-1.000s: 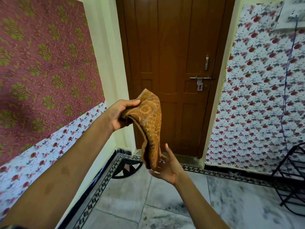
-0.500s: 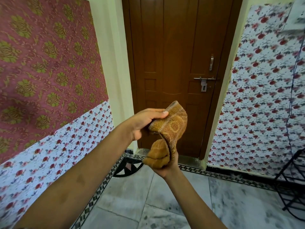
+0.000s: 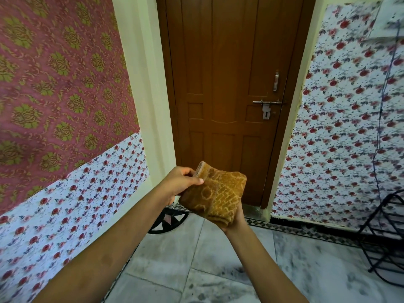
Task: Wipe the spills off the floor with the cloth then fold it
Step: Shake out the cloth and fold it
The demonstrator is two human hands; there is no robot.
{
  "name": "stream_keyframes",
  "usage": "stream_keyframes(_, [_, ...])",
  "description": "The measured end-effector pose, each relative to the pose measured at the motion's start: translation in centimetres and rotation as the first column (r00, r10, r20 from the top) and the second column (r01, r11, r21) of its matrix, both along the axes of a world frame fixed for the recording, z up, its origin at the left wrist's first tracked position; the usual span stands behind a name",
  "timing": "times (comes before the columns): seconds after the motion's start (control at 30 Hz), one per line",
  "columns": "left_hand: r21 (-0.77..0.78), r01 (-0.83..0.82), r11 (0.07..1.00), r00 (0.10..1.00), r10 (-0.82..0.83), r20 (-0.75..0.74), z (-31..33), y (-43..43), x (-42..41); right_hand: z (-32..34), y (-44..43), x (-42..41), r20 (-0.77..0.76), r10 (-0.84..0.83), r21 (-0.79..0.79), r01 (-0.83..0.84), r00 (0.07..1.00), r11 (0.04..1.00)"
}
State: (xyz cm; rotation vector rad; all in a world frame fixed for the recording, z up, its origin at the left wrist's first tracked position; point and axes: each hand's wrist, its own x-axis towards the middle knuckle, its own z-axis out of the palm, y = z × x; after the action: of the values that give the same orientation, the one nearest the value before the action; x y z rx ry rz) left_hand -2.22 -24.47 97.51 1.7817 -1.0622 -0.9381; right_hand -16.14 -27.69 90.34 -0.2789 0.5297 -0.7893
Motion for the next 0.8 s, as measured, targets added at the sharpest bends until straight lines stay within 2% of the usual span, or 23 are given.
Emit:
stream_keyframes(0.13, [-0.102, -0.098, 0.990, 0.994, 0.103, 0.043, -1.0, -0.3, 0.4, -0.1, -1.0, -0.3, -0.062, 0.045, 0.002, -0.045, 0.997, 0.999])
stream_keyframes(0.27, [-0.140, -0.108, 0.984, 0.993, 0.114, 0.039, -1.9, -0.4, 0.5, 0.4, -1.5, -1.5, -0.129, 0.087, -0.154, -0.106, 0.988, 0.982])
stream_keyframes(0.37, [-0.040, -0.017, 0.999, 0.995, 0.013, -0.098, -2.1, -0.2, 0.8, 1.0, -1.5, -2.1, -0.174, 0.121, -0.254, -0.163, 0.977, 0.953])
stream_keyframes(0.47, [0.069, 0.055, 0.996, 0.968, -0.036, -0.249, -2.8, -0.1, 1.1, 1.1, -1.8, -2.1, -0.260, 0.110, -0.259, -0.179, 0.959, 0.949])
stream_keyframes(0.63, [0.056, -0.061, 0.997, 0.941, 0.076, -0.330, -3.5, -0.5, 1.5, 0.8, -2.7, -2.4, -0.434, 0.083, -0.272, -0.219, 0.897, 0.937])
stream_keyframes(0.8, [0.104, 0.071, 0.992, 0.957, -0.038, -0.289, -4.2, -0.6, 1.9, 0.6, -3.1, -2.6, -0.544, 0.029, -0.353, -0.261, 0.839, 0.899])
